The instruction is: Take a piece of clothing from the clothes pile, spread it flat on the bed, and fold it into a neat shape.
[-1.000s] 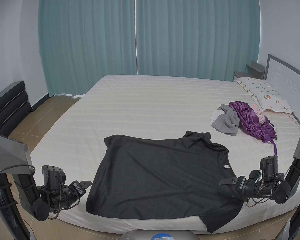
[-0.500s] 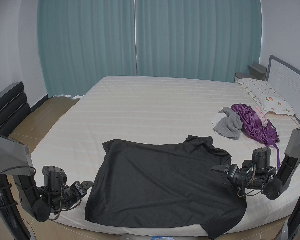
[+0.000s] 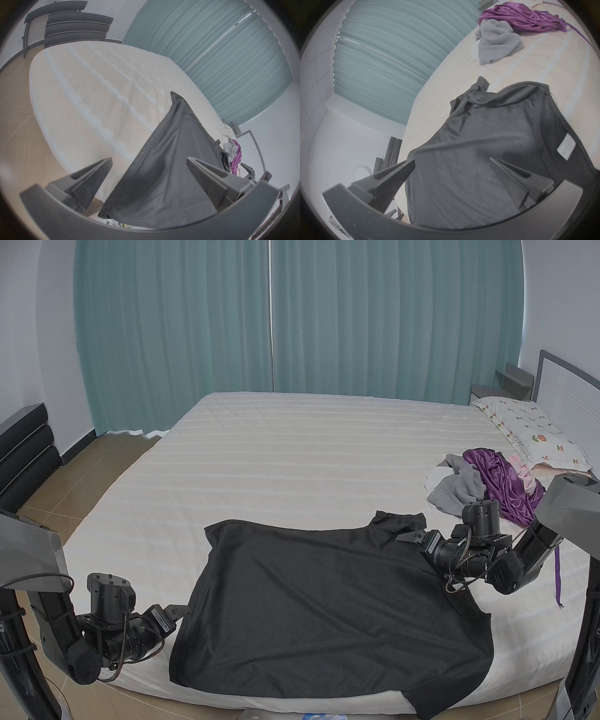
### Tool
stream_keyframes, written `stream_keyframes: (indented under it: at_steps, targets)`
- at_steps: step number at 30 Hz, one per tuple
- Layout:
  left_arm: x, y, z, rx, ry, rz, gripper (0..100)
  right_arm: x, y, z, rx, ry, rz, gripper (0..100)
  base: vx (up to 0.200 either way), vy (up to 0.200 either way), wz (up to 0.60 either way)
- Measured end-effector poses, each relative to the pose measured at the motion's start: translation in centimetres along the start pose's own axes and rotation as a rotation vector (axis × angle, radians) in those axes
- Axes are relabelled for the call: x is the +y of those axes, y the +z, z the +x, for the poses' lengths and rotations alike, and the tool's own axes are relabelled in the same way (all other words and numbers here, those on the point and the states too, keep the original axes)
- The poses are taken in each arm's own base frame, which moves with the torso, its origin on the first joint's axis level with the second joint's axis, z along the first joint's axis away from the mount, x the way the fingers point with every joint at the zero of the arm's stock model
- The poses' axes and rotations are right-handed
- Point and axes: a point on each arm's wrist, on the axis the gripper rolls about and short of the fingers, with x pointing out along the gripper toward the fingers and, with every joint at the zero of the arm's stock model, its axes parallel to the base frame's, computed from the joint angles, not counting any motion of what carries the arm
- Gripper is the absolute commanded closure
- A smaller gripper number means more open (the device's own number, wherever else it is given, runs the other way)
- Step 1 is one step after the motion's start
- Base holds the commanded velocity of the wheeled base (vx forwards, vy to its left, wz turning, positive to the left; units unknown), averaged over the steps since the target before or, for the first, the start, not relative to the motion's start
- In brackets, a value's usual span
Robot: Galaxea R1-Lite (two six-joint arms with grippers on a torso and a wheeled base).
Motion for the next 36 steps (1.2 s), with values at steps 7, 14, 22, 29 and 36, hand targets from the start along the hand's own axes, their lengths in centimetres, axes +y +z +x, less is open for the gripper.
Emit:
stream_keyframes:
  at_steps: [7,14,22,29,36]
  targets:
    - [0.0,0.0,0.1,0.0,0.0,-0.003,0,0.4,2.2,3.9,-0.044,-0.026,-0.013,0,0.0,0.0,0.0]
    - [0.0,0.0,0.1,0.001,0.003,-0.004,0,-1.0,5.3,7.1,-0.159,-0.089,-0.079,0,0.0,0.0,0.0]
    - [0.2,0.0,0.5,0.006,0.015,-0.005,0,-4.4,10.5,8.0,-0.339,-0.154,-0.103,0,0.0,0.0,0.0]
    - [0.4,-0.1,0.7,0.011,0.023,-0.005,0,-5.5,11.8,7.4,-0.343,-0.143,-0.131,0,0.0,0.0,0.0]
    - [0.4,-0.1,0.8,0.012,0.024,-0.006,0,-5.9,11.5,7.4,-0.268,-0.096,-0.215,0,0.0,0.0,0.0]
